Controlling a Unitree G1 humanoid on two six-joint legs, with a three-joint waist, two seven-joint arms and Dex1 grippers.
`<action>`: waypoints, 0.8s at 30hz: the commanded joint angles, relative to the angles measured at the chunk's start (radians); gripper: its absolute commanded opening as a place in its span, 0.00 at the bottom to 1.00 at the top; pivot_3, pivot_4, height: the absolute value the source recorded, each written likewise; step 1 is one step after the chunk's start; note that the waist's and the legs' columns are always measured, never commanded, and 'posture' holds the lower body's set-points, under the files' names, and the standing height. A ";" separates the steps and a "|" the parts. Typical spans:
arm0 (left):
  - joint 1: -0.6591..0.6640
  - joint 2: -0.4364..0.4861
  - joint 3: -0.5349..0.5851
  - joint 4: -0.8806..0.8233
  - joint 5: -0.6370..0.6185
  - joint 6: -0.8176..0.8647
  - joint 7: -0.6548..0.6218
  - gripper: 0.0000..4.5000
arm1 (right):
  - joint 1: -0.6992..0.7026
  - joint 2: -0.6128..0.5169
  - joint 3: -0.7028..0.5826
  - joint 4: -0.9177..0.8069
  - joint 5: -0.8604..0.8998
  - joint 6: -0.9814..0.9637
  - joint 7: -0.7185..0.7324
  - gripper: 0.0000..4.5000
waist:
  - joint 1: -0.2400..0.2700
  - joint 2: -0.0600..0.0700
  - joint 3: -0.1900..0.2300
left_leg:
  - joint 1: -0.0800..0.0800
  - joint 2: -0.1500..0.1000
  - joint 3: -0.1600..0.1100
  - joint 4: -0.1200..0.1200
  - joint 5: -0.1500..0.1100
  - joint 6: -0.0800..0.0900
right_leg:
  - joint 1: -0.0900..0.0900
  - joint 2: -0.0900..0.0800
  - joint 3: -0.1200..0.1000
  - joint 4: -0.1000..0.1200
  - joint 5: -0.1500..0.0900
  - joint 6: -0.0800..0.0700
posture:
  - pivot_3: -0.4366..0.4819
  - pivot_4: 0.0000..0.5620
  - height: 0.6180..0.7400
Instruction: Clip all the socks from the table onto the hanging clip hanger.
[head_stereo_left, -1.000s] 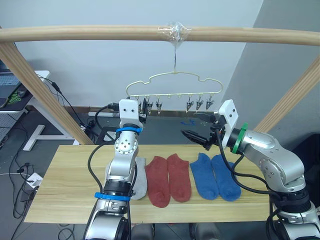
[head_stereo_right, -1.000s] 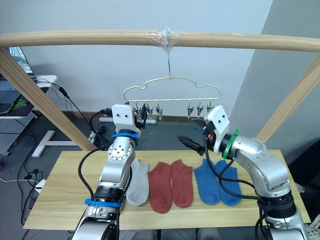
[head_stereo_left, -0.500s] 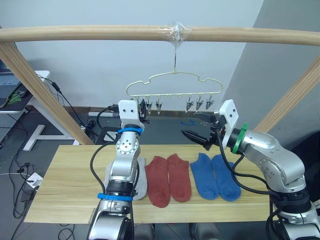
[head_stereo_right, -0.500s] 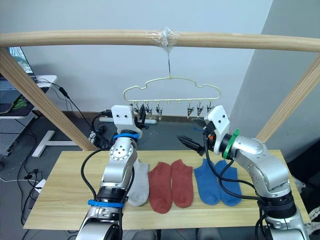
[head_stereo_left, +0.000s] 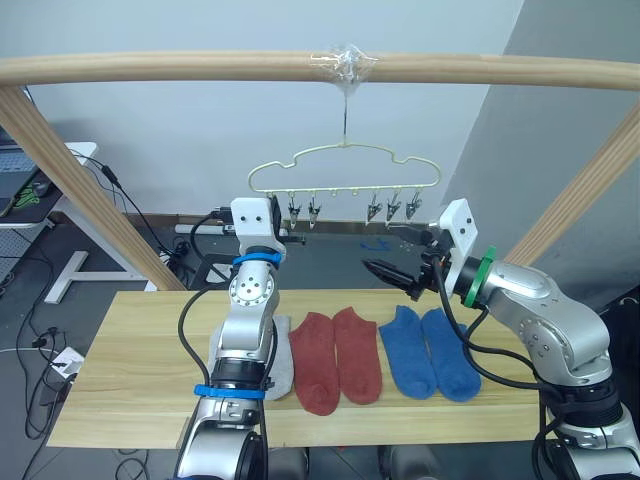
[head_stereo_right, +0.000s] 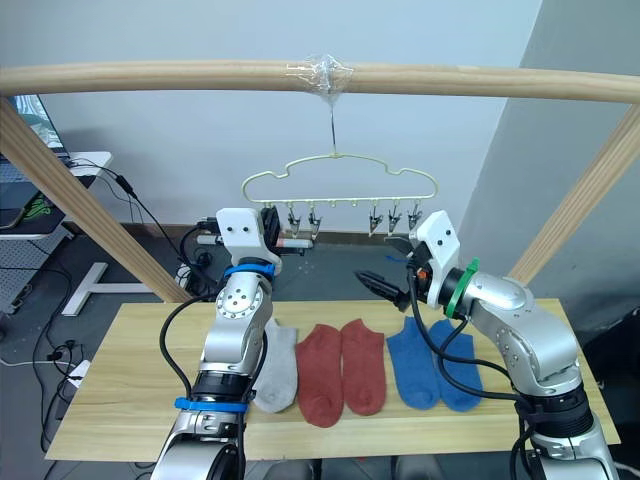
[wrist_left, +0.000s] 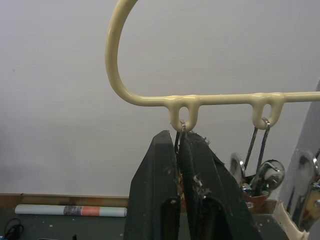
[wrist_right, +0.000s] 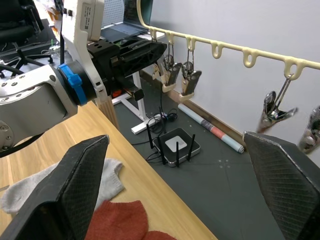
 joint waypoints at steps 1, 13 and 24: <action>-0.010 0.035 -0.002 -0.009 -0.035 0.029 -0.080 0.00 | 0.003 -0.003 -0.025 -0.047 0.006 -0.005 -0.016 1.00 | -0.002 0.000 0.000 | 0.000 0.000 0.000 0.000 0.000 0.000 | 0.000 0.000 0.000 0.000 0.000 0.000 | 0.47 0.31 1.00; -0.016 0.289 0.055 -0.095 -0.290 0.293 -0.487 0.00 | 0.216 -0.082 0.058 0.291 -0.319 -0.204 -0.129 1.00 | -0.019 0.003 0.002 | 0.000 0.000 -0.001 0.000 0.000 0.000 | 0.001 0.000 -0.001 0.001 0.000 0.000 | 0.51 0.32 1.00; -0.051 0.345 0.065 -0.065 -0.287 0.311 -0.532 0.00 | 0.138 -0.024 0.076 0.822 -0.428 -0.445 -0.044 1.00 | -0.023 0.009 0.006 | 0.001 0.000 -0.001 0.000 0.002 -0.003 | 0.001 0.000 0.000 0.001 0.000 0.000 | 0.52 0.31 1.00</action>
